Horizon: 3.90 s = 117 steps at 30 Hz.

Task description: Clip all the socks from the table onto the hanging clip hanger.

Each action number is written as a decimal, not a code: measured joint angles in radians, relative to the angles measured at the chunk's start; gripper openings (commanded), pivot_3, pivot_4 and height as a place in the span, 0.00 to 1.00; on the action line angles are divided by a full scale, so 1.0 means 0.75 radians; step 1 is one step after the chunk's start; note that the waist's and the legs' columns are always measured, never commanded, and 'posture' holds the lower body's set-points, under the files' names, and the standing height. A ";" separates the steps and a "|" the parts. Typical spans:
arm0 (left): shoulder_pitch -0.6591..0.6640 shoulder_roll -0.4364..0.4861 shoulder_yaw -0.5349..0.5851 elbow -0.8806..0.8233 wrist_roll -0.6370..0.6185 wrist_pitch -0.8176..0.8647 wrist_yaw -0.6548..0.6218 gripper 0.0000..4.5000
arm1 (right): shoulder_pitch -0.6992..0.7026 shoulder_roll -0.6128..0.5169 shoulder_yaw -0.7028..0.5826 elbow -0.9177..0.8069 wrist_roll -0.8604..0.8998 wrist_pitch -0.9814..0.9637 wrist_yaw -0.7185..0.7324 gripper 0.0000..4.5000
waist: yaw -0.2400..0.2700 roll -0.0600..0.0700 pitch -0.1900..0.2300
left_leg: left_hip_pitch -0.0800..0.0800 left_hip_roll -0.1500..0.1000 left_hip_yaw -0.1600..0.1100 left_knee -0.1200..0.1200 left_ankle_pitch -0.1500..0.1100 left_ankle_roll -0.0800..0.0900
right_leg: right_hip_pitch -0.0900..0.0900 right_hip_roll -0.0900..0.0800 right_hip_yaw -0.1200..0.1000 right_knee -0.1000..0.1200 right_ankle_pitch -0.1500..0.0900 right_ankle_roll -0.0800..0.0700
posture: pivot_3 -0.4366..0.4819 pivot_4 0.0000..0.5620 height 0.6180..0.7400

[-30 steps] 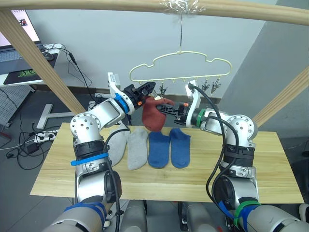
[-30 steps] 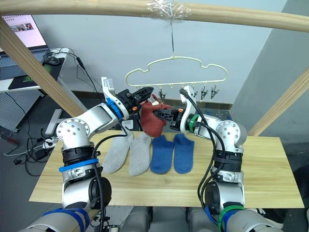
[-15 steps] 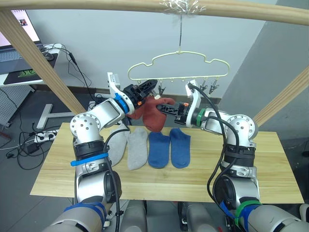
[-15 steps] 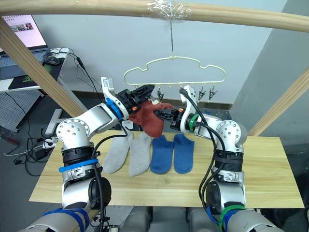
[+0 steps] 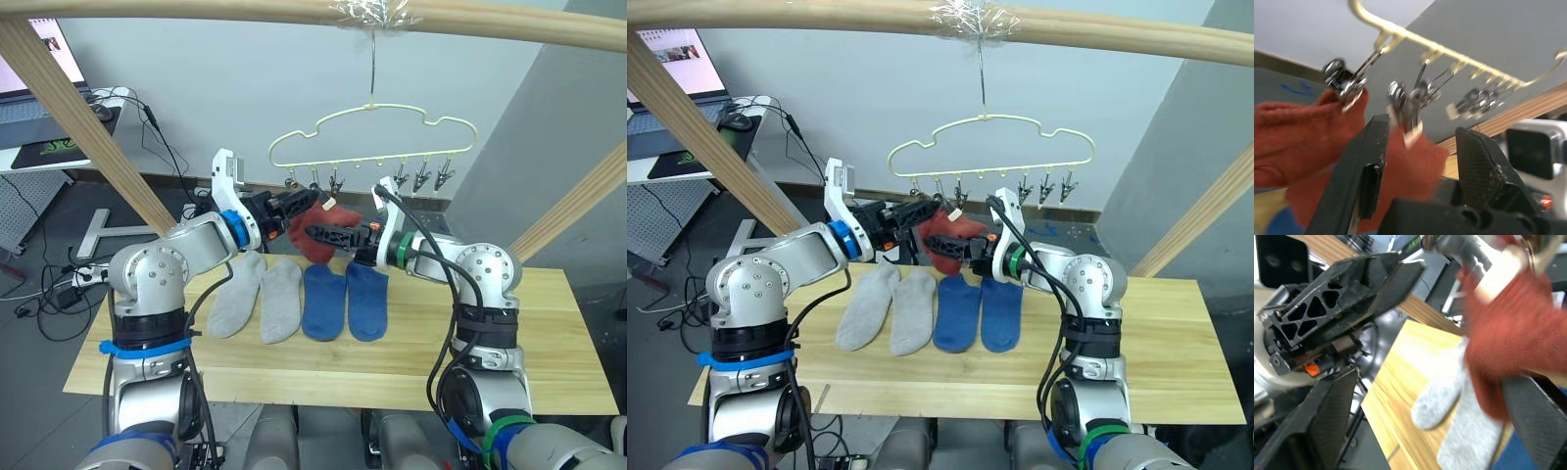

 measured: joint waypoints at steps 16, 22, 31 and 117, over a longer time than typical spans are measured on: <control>0.248 0.029 -0.272 -0.204 0.502 -0.618 -0.217 0.53 | 0.326 -0.708 0.107 -0.606 0.076 -0.085 0.259 0.99 | 0.021 0.000 0.000 | 0.000 0.000 0.002 0.001 0.000 0.000 | 0.000 0.000 0.002 -0.002 0.000 0.000 | 0.63 0.31 1.00; 0.278 -0.054 -0.360 -0.187 0.698 -0.783 -0.172 0.53 | 0.322 -0.870 -0.066 -0.702 0.190 -0.097 0.322 0.99 | 0.021 -0.001 -0.001 | 0.000 0.000 0.002 0.001 0.000 0.000 | 0.001 0.000 0.002 -0.002 0.000 0.000 | 0.59 0.31 1.00; 0.278 -0.219 -0.451 -0.067 0.863 -0.912 -0.110 0.53 | 0.289 -0.995 -0.181 -0.734 0.341 -0.113 0.330 0.99 | 0.019 -0.001 -0.001 | 0.000 0.000 0.002 0.002 0.000 0.001 | 0.001 0.001 0.003 -0.002 0.000 0.000 | 0.54 0.33 1.00; -0.033 -0.509 -0.381 0.719 1.234 -1.315 0.158 0.53 | 0.552 -1.308 -0.216 -0.775 0.924 -0.402 -0.220 0.99 | -0.049 -0.001 -0.001 | -0.001 -0.001 0.002 0.006 0.000 0.002 | 0.003 0.001 0.004 0.000 0.000 0.001 | 0.42 0.35 1.00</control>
